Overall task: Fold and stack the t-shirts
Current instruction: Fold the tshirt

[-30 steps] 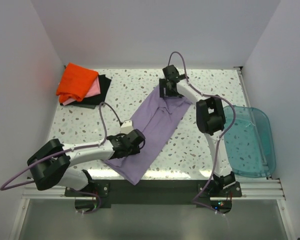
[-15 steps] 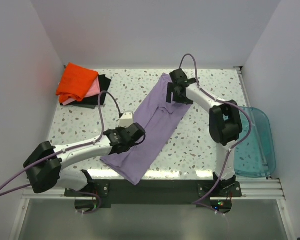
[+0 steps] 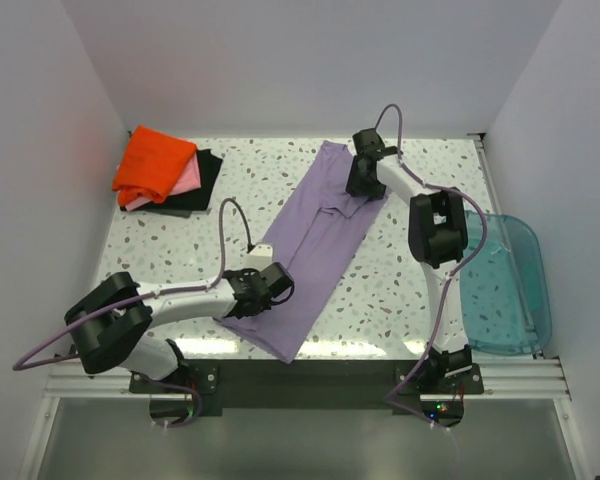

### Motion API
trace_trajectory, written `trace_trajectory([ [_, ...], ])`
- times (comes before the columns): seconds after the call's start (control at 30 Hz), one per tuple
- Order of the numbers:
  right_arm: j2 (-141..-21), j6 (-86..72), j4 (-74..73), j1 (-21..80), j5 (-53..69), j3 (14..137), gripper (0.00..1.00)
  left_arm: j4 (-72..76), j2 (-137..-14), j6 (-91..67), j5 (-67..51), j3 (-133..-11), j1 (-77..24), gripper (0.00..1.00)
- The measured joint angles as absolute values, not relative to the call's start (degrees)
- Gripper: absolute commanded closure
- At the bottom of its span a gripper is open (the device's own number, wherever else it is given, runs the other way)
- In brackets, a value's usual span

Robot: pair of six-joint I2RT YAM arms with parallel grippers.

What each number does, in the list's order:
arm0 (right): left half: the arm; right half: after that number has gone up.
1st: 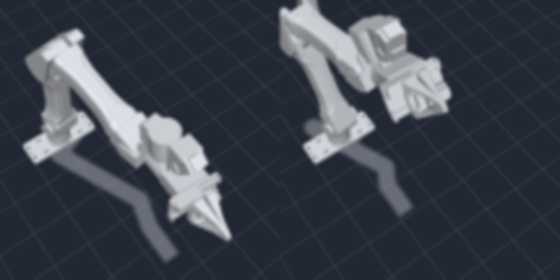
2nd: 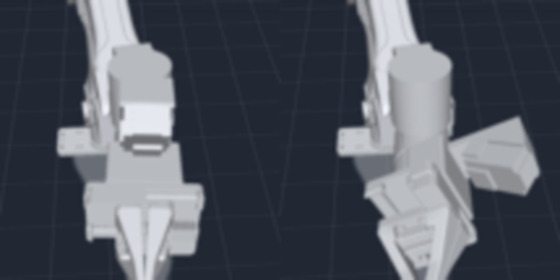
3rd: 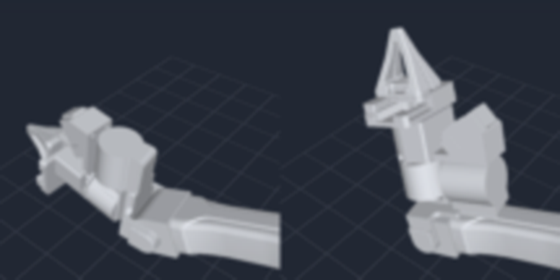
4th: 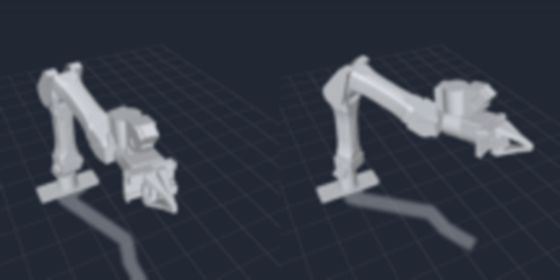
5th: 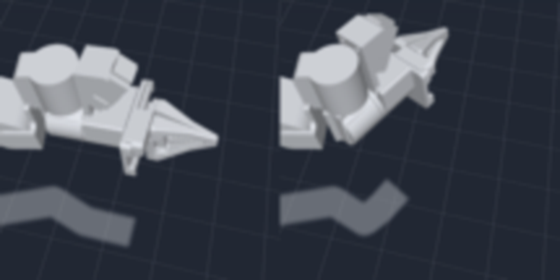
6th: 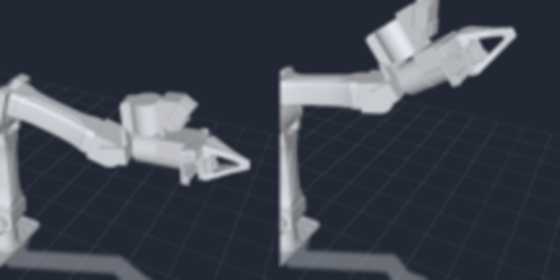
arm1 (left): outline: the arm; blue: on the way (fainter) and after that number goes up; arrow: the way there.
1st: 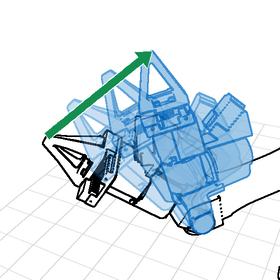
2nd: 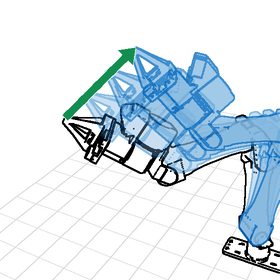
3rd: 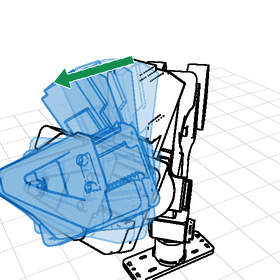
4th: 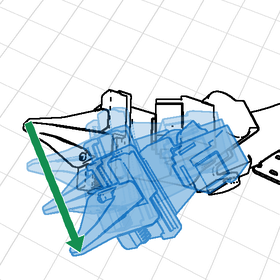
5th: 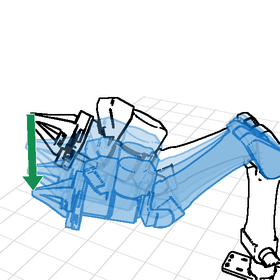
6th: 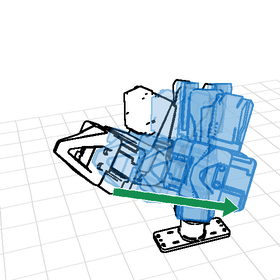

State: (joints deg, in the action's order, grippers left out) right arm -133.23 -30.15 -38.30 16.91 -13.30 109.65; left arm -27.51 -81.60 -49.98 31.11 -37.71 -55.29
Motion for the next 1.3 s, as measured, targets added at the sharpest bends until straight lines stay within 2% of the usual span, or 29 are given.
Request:
trace_trajectory([
  [0.17,-139.31,-28.62,-40.75,14.46,-13.32,120.05,0.34,-22.98,-87.02,-49.01,28.84,-42.24,-55.81,0.91],
  [0.27,-143.74,-26.70,-42.09,13.32,-13.37,127.90,0.21,-20.40,-90.41,-48.82,26.33,-45.47,-55.92,0.91],
  [0.37,-146.32,-24.45,-42.30,12.51,-13.58,132.44,0.11,-17.10,-92.90,-49.01,23.16,-47.77,-56.10,0.89],
  [0.5,-146.63,-22.70,-42.87,11.92,-13.93,133.08,0.05,-15.05,-92.64,-50.87,20.60,-47.37,-56.80,0.80],
  [0.67,-143.74,-22.26,-43.09,11.81,-14.22,128.99,0.03,-18.02,-87.24,-52.84,20.56,-44.07,-57.47,0.73],
  [0.8,-136.31,-23.44,-43.57,12.14,-14.63,121.32,0.04,-20.80,-80.44,-53.63,22.39,-40.75,-57.52,0.71],
  [1.0,-110.50,-27.51,-39.22,16.40,-16.12,94.89,0.10,-21.96,-77.14,-54.52,23.86,-36.82,-57.52,0.73],
  [1.17,-92.68,-31.92,-33.89,26.28,-16.95,74.96,0.19,-20.86,-75.94,-55.20,24.45,-33.12,-57.52,0.76],
  [1.3,-86.00,-36.93,-30.33,37.32,-16.97,58.54,0.27,-18.52,-72.64,-56.58,24.45,-29.85,-57.52,0.77],
])
